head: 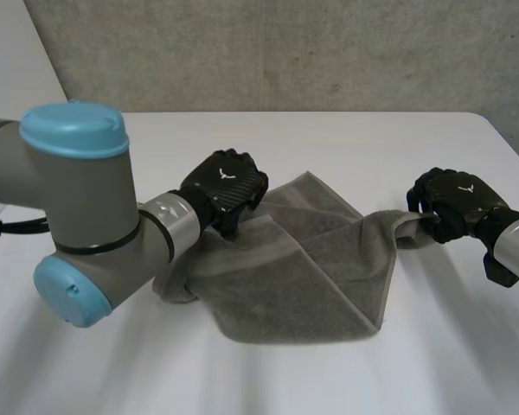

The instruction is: Fold the towel.

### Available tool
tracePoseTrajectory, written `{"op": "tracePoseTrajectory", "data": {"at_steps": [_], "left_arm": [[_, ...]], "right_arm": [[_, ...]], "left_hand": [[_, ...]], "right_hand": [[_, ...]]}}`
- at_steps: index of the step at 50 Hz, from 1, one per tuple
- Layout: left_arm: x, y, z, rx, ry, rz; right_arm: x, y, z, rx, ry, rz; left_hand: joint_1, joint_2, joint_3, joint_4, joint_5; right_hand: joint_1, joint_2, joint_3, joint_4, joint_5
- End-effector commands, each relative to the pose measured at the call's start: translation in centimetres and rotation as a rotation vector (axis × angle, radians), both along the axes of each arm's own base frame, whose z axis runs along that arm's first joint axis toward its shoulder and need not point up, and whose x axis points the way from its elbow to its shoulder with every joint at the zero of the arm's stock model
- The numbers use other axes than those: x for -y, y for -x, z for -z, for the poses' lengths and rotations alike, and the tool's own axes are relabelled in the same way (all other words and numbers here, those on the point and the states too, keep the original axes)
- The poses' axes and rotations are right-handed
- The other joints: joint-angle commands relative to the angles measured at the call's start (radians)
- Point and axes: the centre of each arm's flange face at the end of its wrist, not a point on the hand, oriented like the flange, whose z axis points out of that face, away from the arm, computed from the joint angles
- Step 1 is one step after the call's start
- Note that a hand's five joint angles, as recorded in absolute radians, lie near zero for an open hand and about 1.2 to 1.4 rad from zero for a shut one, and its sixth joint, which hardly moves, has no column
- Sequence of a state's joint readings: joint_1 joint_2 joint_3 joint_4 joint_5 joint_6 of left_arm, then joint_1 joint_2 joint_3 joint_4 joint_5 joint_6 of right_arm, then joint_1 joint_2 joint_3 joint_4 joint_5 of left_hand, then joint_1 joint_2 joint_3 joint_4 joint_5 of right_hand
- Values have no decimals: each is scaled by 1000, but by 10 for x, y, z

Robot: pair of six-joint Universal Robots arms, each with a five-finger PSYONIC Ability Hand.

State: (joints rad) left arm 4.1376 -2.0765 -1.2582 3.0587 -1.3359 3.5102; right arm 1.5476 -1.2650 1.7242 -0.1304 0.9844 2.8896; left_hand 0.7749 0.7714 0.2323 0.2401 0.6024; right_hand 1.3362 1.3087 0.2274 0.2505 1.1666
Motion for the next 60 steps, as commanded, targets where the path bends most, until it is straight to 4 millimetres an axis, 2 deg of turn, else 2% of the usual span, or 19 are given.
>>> {"op": "tracePoseTrajectory", "data": {"at_steps": [1,5,9,15,21,24,26,27,28,29,31,34,42,45,49,51,53,58,60], "left_arm": [[18,11,15,-29,43,-5],[26,17,24,-7,9,-3],[31,20,44,52,-82,-3],[20,10,62,149,-228,-7],[12,0,66,194,-293,-24],[14,-15,58,190,-299,-56],[15,-29,51,185,-296,-89],[15,-29,51,185,-296,-89],[16,-36,46,181,-288,-104],[16,-36,46,181,-288,-104],[12,-50,33,164,-268,-130],[6,-61,23,147,-249,-149],[-15,-82,16,134,-204,-175],[-15,-87,15,137,-177,-184],[-11,-112,20,165,-145,-238],[-15,-115,25,182,-159,-230],[-30,-116,37,194,-207,-180],[-51,-115,48,182,-270,-116],[-56,-115,50,178,-286,-103]], "right_arm": [[-1,0,2,0,-6,-1],[-1,1,2,0,-7,0],[-1,1,2,0,-8,0],[-1,0,4,-1,-12,-2],[0,0,4,-1,-9,-2],[0,0,5,-1,-12,-2],[0,0,4,0,-11,-1],[0,1,4,-1,-10,0],[0,0,4,-1,-12,-2],[-1,0,4,-1,-12,-2],[-1,0,4,-1,-10,-2],[-1,0,4,-1,-13,-2],[-2,0,5,-1,-15,-3],[-2,-1,5,1,-17,-6],[-7,-8,5,-1,-19,-29],[-9,-10,6,-1,-21,-34],[-10,-11,6,-1,-23,-39],[-13,-14,7,-1,-26,-48],[-13,-15,7,-1,-27,-51]], "left_hand": [[-349,-346,-58,-66,-351],[-379,-376,-58,-66,-381],[-365,-361,-58,-66,-367],[-359,-355,-58,-66,-361],[-341,-338,-58,-66,-343],[-303,-300,-58,-66,-305],[-29,-25,-58,-66,-31],[-27,-24,-58,-66,-29],[182,186,-58,-66,180],[184,188,-58,-66,182],[380,384,-58,-66,378],[460,463,-58,-66,458],[451,455,-58,-66,449],[449,452,-58,-66,446],[437,440,-58,-66,435],[372,376,-58,-66,370],[34,37,-58,-66,32],[-241,-237,-58,-66,-243],[-262,-258,-58,-66,-264]], "right_hand": [[60,88,-53,-76,55],[60,88,-53,-76,55],[60,88,-53,-76,55],[60,88,-53,-76,55],[60,88,-53,-76,55],[60,88,-53,-76,55],[60,88,-53,-76,55],[60,88,-53,-76,55],[60,88,-53,-76,55],[60,88,-53,-76,55],[60,88,-53,-76,55],[60,88,-53,-76,55],[60,88,-53,-76,55],[60,88,-53,-76,55],[60,88,-53,-76,55],[60,88,-53,-76,55],[60,88,-53,-76,55],[60,88,-53,-76,55],[60,88,-53,-76,55]]}}
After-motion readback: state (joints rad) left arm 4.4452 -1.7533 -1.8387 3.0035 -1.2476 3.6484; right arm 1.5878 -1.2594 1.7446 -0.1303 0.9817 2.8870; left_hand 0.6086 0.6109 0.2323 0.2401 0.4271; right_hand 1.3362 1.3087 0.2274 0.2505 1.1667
